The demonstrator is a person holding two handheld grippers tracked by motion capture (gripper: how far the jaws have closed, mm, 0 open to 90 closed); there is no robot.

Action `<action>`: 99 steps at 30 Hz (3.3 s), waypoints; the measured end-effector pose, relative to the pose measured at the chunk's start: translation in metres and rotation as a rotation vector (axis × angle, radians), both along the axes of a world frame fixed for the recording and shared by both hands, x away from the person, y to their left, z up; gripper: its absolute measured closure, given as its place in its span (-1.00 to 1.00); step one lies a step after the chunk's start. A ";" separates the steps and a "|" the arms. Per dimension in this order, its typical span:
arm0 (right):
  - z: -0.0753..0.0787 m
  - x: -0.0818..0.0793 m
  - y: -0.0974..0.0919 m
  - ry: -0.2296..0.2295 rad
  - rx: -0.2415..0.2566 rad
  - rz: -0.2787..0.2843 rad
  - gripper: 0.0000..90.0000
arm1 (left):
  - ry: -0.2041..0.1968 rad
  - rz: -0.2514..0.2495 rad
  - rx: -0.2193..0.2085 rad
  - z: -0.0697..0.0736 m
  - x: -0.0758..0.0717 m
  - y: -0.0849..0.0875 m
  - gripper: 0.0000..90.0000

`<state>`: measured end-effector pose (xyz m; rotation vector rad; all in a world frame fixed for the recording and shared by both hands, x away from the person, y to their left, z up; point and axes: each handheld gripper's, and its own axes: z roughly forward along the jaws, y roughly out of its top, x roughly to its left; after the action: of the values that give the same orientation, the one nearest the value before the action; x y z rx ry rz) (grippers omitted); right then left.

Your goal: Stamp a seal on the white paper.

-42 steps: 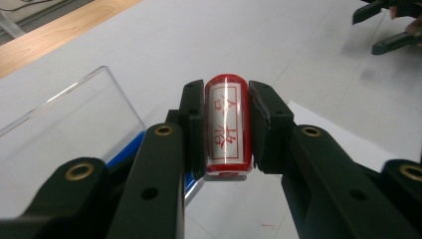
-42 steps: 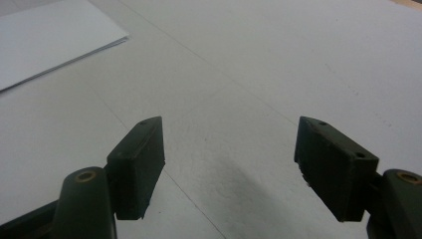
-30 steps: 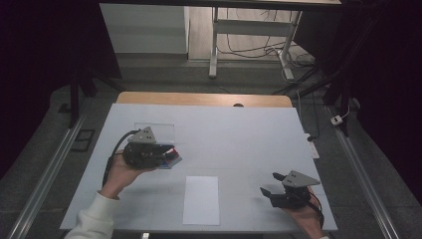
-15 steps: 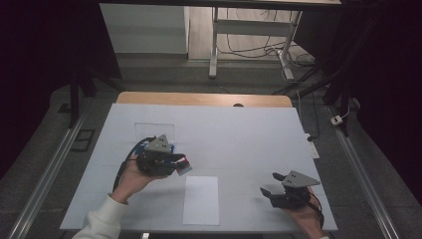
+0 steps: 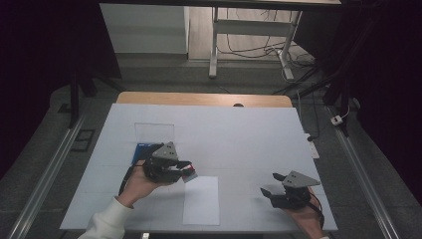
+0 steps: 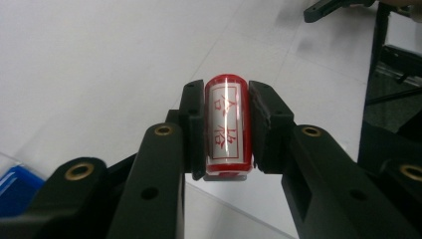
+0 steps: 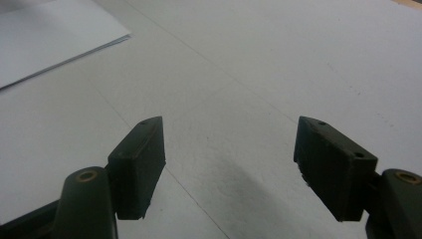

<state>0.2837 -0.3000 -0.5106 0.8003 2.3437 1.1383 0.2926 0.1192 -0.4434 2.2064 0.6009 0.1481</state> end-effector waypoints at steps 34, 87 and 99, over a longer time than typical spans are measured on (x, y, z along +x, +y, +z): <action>-0.002 0.001 0.001 0.001 0.004 0.005 -0.38 | 0.009 -0.089 0.119 -0.032 -0.015 -0.042 0.56; -0.002 0.000 0.003 0.002 -0.013 -0.005 -0.38 | 0.024 -0.081 0.275 -0.053 -0.012 -0.067 0.57; -0.001 0.000 0.004 0.003 -0.011 0.005 -0.38 | 0.009 -0.081 0.286 -0.054 -0.014 -0.067 0.58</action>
<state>0.2839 -0.2964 -0.5121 0.7926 2.3539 1.1258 0.2784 0.0519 -0.4973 2.5055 0.5200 0.1916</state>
